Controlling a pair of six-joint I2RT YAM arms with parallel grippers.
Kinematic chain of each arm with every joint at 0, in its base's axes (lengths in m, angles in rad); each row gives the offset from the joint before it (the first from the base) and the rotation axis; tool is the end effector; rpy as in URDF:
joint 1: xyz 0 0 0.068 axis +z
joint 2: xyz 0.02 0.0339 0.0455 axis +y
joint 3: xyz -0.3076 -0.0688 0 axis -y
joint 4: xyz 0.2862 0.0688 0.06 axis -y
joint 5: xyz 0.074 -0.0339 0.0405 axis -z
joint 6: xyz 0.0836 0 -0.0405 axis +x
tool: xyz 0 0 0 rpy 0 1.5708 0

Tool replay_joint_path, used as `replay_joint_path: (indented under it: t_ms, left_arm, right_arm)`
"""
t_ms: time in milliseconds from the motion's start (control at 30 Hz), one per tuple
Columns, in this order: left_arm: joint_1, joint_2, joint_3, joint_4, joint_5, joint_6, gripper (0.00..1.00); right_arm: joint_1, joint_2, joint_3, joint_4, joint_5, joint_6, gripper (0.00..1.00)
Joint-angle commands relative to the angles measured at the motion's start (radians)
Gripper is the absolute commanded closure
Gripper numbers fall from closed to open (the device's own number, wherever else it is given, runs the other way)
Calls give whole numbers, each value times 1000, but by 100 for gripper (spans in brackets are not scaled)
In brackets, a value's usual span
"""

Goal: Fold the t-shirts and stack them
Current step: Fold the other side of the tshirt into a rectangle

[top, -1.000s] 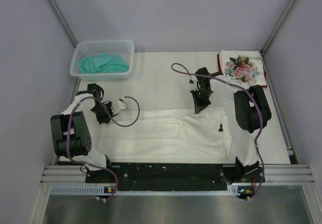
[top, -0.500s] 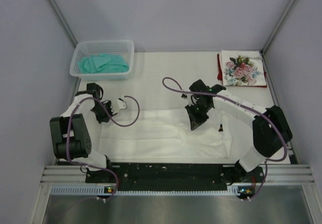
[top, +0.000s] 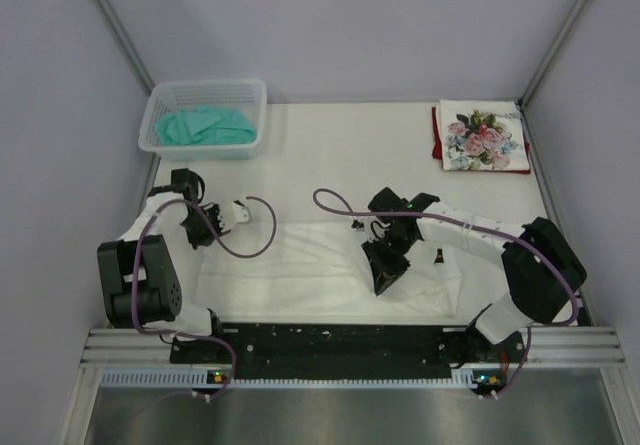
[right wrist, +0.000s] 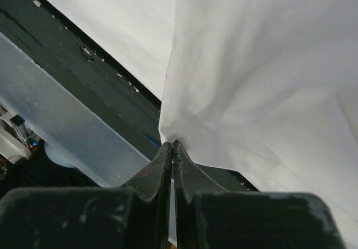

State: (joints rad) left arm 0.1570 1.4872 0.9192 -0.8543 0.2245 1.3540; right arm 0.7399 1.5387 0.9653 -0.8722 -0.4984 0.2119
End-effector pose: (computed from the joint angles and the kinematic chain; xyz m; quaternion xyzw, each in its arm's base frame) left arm 0.2902 0.0271 0.1629 0.5652 0.8140 -0.0308 0.1302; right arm 0.1957 0.2328 0.1698 0.2673 -0.9297 -0.2466 0.0589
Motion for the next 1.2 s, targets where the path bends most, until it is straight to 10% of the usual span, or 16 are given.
replay_joint_path:
  t_ms: [0,67,233,433,667,900,1167]
  left_arm:
    - [7,-30,-8,18,-4,8,100]
    - [7,-31,6,15,12,-7,98]
    - [0,-91,87,-95,192,-26,61]
    - [-140,-209,132,-163,510,-38,41]
    - [-710,-243,102,-75,565,-235,36]
    - [-1118,-102,115,268,337,-443,33]
    - [-1254,106,121,475,312,-530,32]
  right_arm:
    - [19,23,16,73,-46,43,100]
    - [19,38,36,87,-28,64,97]
    - [29,61,81,154,-104,135,52]
    - [92,5,164,145,-97,165,48]
    - [-386,-247,-34,153,180,270,49]
    - [-694,-214,-82,289,362,231,46]
    - [-728,-28,-94,461,250,195,52]
